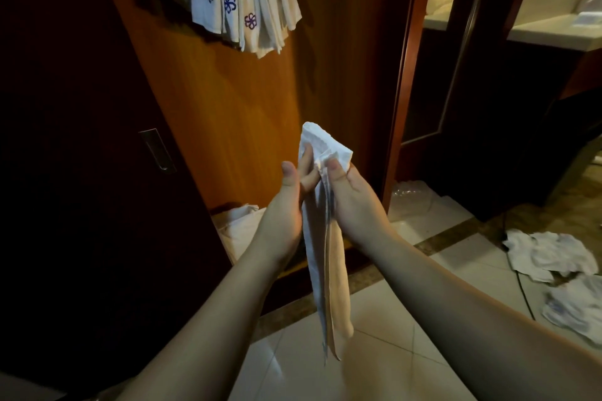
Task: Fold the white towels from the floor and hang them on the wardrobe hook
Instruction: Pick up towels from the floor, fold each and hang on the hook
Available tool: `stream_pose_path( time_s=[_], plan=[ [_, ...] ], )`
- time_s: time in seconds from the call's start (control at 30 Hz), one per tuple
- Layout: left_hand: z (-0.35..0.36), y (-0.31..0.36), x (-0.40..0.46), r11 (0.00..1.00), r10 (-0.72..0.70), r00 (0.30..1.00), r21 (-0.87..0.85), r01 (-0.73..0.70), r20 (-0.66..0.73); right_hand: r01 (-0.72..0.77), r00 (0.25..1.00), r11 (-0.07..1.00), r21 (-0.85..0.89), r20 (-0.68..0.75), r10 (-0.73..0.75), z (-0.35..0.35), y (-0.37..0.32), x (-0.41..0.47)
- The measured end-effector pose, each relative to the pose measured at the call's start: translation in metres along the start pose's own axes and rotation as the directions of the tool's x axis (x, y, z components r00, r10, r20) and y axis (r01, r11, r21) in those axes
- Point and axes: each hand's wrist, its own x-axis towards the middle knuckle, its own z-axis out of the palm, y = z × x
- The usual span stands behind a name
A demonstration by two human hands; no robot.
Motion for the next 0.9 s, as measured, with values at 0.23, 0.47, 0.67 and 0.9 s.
stream_pose_path(
  time_s=[0.23,0.47,0.67,0.9],
  plan=[
    [0.014,-0.006,0.0,0.973,0.117,0.993,0.205,-0.109,-0.025,0.044,0.986,0.998,-0.032,-0.157,-0.049,-0.003,-0.003,0.005],
    [0.015,-0.008,0.004,0.968,0.164,0.984,0.204,-0.147,-0.07,0.125,0.991,0.988,-0.088,-0.035,-0.128,-0.006,-0.009,0.006],
    [-0.008,-0.002,0.011,0.948,0.236,0.966,0.245,-0.206,-0.104,0.052,0.997,0.999,-0.013,-0.053,-0.053,-0.021,-0.009,0.017],
    [-0.049,0.009,0.047,0.998,-0.006,0.993,-0.06,-0.001,-0.114,0.094,0.976,0.981,0.171,0.18,-0.125,-0.039,-0.053,0.039]
  ],
)
